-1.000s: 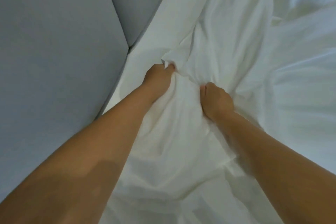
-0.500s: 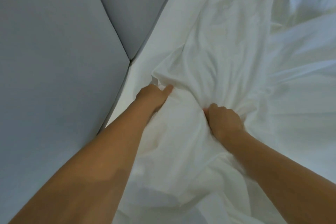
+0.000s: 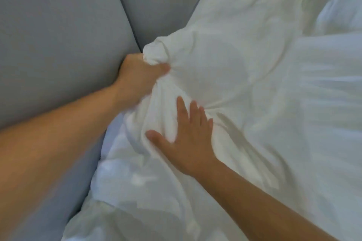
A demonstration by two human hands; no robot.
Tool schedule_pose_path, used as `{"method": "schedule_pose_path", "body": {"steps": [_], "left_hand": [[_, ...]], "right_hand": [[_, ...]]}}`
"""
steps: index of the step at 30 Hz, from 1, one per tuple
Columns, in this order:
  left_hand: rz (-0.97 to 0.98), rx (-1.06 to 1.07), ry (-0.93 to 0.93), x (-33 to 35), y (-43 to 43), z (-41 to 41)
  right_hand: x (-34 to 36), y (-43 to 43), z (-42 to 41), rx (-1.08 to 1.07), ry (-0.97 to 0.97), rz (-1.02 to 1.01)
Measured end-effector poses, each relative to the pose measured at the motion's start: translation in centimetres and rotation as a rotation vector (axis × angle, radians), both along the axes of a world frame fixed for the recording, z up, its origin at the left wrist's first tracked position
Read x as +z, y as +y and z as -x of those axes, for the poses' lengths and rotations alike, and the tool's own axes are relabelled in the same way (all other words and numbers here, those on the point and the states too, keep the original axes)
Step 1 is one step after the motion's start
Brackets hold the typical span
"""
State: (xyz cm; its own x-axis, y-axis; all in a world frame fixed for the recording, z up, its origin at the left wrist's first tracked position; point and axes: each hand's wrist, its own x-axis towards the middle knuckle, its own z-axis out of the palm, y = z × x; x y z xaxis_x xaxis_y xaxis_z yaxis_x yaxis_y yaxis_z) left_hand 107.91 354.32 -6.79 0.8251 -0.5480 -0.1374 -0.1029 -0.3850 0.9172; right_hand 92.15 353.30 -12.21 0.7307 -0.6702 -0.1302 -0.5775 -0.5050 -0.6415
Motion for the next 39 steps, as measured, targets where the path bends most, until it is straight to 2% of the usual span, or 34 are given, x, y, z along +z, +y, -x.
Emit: {"method": "schedule_pose_path", "body": {"steps": [2, 4, 5, 6, 9, 13, 18, 20, 22, 24, 27, 28, 31, 33, 35, 37, 39], "left_hand": [[-0.191, 0.012, -0.265, -0.8, 0.1, -1.1], [-0.512, -0.013, -0.562, -4.1, -0.4, -0.1], [-0.595, -0.026, -0.595, -6.1, -0.6, 0.9], [-0.637, -0.027, -0.573, -8.0, -0.7, 2.0], [-0.701, 0.005, -0.551, -11.9, 0.5, 5.5], [-0.555, -0.099, -0.529, -11.7, 4.9, 9.5], [-0.579, -0.235, -0.372, -8.7, 10.8, 17.1], [-0.49, -0.256, -0.223, -6.9, 11.9, 23.2], [-0.468, -0.29, -0.117, -5.4, 12.2, 29.3], [-0.573, -0.348, -0.166, -5.3, 11.9, 34.1], [-0.806, -0.364, -0.252, -6.4, 11.1, 38.4], [-0.835, -0.343, -0.269, -6.8, 11.0, 39.4], [-0.843, -0.304, -0.306, -7.6, 10.8, 42.0], [-0.827, -0.311, -0.292, -7.7, 10.5, 43.4], [-0.83, -0.326, -0.291, -7.6, 9.7, 44.6], [-0.845, -0.328, -0.295, -7.5, 8.5, 45.1], [-0.846, -0.321, -0.348, -7.1, 7.2, 45.4]], "right_hand": [[-1.9, 0.3, -3.3, 0.054, 0.095, -0.129], [-5.8, -1.6, -3.0, 0.139, 0.233, -0.075], [-7.8, -2.4, -2.0, 0.207, 0.31, -0.024], [-9.4, -3.1, -1.0, 0.257, 0.346, 0.013], [-11.4, -3.7, -0.2, 0.337, 0.293, 0.006], [-9.8, -2.9, 1.9, 0.267, 0.132, 0.063], [-5.4, 1.3, 14.4, 0.236, 0.12, 0.027], [-3.0, 3.0, 19.8, 0.154, -0.019, 0.038], [-1.6, 3.5, 24.8, 0.008, -0.112, 0.18], [-1.3, 2.4, 28.9, -0.08, 0.031, 0.308], [-2.5, -0.3, 32.4, 0.039, 0.488, 0.199], [-3.0, -0.9, 32.9, 0.125, 0.532, 0.186], [-4.0, -2.7, 33.5, 0.341, 0.288, 0.398], [-3.9, -3.4, 33.7, 0.402, 0.162, 0.448], [-3.2, -3.6, 34.0, 0.338, 0.079, 0.337], [-2.1, -3.6, 34.7, 0.15, -0.027, 0.162], [-0.3, -4.3, 35.8, 0.06, -0.136, 0.07]]}}
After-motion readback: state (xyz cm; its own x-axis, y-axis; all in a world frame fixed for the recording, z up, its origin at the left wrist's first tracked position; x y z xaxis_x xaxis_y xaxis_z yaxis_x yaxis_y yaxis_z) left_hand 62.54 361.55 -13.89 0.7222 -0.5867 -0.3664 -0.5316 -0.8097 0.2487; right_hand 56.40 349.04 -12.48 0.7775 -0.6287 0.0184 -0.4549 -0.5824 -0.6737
